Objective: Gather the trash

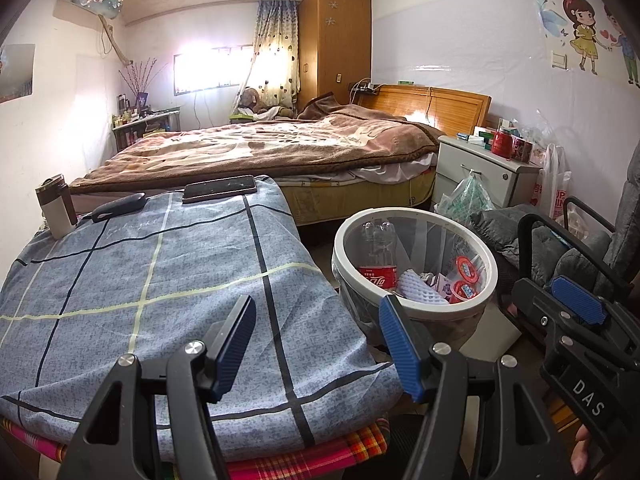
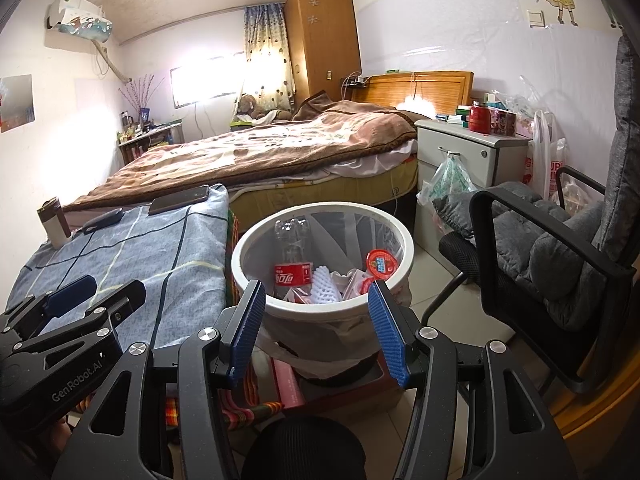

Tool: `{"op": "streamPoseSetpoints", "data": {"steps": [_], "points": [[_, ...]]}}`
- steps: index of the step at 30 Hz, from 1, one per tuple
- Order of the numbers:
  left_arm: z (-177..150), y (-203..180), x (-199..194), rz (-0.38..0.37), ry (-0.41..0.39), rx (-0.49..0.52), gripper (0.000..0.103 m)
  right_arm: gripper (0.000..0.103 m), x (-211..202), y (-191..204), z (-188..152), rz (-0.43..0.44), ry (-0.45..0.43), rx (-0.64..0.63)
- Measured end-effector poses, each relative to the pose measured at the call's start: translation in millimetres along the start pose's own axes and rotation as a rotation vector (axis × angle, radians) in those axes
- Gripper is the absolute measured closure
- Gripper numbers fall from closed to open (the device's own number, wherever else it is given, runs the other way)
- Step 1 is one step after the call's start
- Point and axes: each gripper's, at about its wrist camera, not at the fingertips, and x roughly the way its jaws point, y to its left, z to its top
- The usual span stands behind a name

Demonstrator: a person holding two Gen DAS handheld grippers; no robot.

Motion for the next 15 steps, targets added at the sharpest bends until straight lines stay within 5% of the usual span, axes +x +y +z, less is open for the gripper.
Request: {"op": "streamPoseSetpoints", "data": {"steps": [15], "points": [[-4.2,2.1,0.0,-0.007,0.007,-0.004,0.037,0.047,-0.8,0.7,-0.8,0.001,0.001,0.000]]}}
